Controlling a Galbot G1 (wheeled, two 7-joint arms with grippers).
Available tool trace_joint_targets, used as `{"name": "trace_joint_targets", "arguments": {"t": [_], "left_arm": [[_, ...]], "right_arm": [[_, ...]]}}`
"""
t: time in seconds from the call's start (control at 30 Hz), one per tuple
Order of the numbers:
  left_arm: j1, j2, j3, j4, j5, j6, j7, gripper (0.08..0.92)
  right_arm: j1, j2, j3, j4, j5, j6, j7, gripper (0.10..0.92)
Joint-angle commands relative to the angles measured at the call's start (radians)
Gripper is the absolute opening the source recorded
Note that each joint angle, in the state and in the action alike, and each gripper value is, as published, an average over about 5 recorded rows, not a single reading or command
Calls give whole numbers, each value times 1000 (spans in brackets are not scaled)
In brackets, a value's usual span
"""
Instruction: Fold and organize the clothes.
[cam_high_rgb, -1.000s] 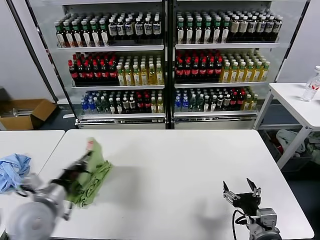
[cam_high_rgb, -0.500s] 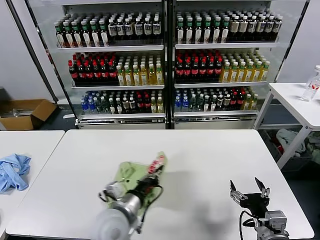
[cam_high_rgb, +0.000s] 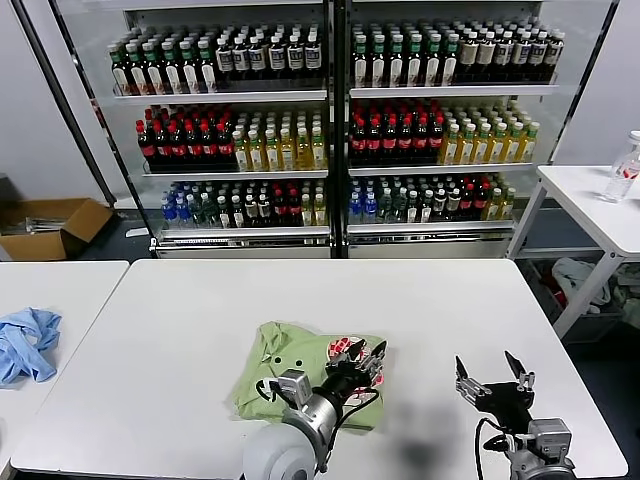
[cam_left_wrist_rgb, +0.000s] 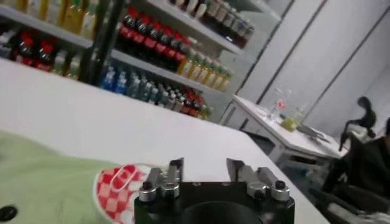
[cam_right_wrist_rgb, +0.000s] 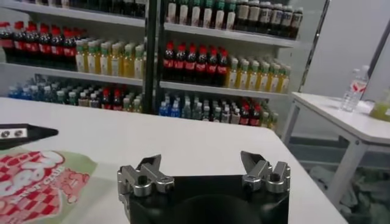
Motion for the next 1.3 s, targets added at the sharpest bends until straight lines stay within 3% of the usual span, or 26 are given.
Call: {"name": "trace_joint_targets", "arguments": {"t": [0.03,0.23,0.37,0.77,0.87,1.3], "left_arm": [[121,108,-204,-215,-23,-36,21,542],[255,206,-462,-218,-26,-76,-24,715],[326,224,-525,-214,-16,-96,-34,805],[368,195,-530,-224,9,-102,-35,823],[367,199,-527,-226,8,-101,-35,823],[364,210,-511,-235,5,-99,-35,823]], "right_arm": [[120,38,-209,-66,78,-23,7,823],[259,135,-419,-219,81,-31,24,822],[330,193,-489,-331,75,-29,35,823],[423,249,-519,-485,8,-19,64,819],[416,241,-508,-472,3,-11,62,772],[423,86,-366,-427,-81,-6,-13,395]]}}
